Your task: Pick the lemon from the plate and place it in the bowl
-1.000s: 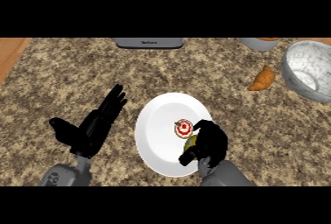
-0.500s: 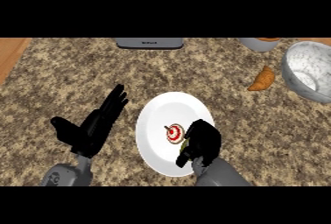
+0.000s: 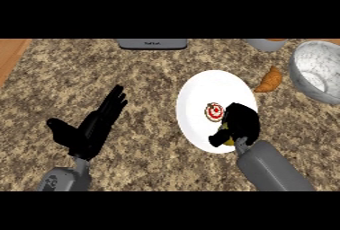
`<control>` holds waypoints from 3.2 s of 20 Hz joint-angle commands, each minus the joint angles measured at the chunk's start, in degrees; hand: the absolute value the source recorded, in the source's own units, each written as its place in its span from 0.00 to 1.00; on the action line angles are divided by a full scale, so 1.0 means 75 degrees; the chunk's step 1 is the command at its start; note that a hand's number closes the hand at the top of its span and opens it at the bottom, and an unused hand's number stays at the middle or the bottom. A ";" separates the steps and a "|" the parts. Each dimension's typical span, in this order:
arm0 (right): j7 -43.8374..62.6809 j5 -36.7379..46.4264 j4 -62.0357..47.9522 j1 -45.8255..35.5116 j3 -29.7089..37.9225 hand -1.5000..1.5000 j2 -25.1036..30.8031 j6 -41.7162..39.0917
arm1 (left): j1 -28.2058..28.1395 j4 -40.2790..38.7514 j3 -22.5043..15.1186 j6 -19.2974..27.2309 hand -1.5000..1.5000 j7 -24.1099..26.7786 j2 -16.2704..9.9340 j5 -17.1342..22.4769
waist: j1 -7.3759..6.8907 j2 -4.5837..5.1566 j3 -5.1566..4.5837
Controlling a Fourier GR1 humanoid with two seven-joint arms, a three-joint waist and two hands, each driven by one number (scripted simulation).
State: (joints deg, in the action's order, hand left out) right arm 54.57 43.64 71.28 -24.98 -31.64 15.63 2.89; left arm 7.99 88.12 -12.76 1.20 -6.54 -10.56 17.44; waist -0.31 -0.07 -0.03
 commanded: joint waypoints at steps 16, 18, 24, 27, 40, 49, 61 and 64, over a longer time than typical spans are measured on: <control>0.1088 0.0444 0.4846 -0.0895 0.1980 1.00 0.2185 -0.2537 | -0.0452 0.0644 0.0082 -0.0118 0.50 -0.0293 0.0066 -0.0196 | 0.0056 -0.0033 -0.0001; 0.0565 -0.0249 0.4474 -0.1505 0.3012 1.00 0.2833 -0.3088 | -0.0230 0.0360 0.0294 -0.0205 0.50 -0.0304 0.0068 -0.0031 | 0.0063 -0.0022 -0.0003; -0.0323 0.0560 0.3599 -0.1148 0.3432 1.00 0.2356 -0.2119 | -0.0426 0.0208 0.0359 -0.0557 0.50 0.0172 0.0102 -0.0245 | -0.0006 0.0014 0.0003; -0.0154 0.0416 0.3600 -0.1809 0.3869 1.00 0.2443 -0.2800 | 0.0072 -0.0058 0.0244 -0.0094 0.50 -0.0167 0.0525 -0.0554 | 0.0017 0.0013 0.0001; -0.4092 0.0668 -0.1756 -0.2610 0.5403 1.00 0.3089 -0.0155 | 0.0193 0.0325 0.0337 -0.0312 0.50 -0.0553 0.0587 -0.0471 | -0.0142 0.0073 0.0008; -0.5673 0.1575 -0.5474 -0.3478 0.5558 1.00 0.3493 0.1577 | 0.0216 0.0220 0.0327 -0.0616 0.50 -0.0367 0.0510 -0.0519 | -0.0398 0.0189 0.0022; -0.6446 0.0547 -0.7415 -0.3752 0.6849 0.00 0.3415 0.1750 | 0.0163 0.0416 0.0070 -0.0451 0.50 -0.0600 0.0763 -0.0639 | -0.0554 0.0271 0.0063; -0.7038 -0.0283 -0.7209 -0.3842 0.7650 0.00 0.3345 0.2163 | 0.0273 0.0118 0.0295 -0.0575 0.50 -0.0356 0.0711 -0.0537 | -0.0362 0.0239 0.0060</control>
State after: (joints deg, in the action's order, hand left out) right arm 6.40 47.17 17.40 -53.39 20.09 41.92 15.48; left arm 9.26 90.32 -11.28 -2.75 -9.93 -5.48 12.93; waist -3.83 1.75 0.38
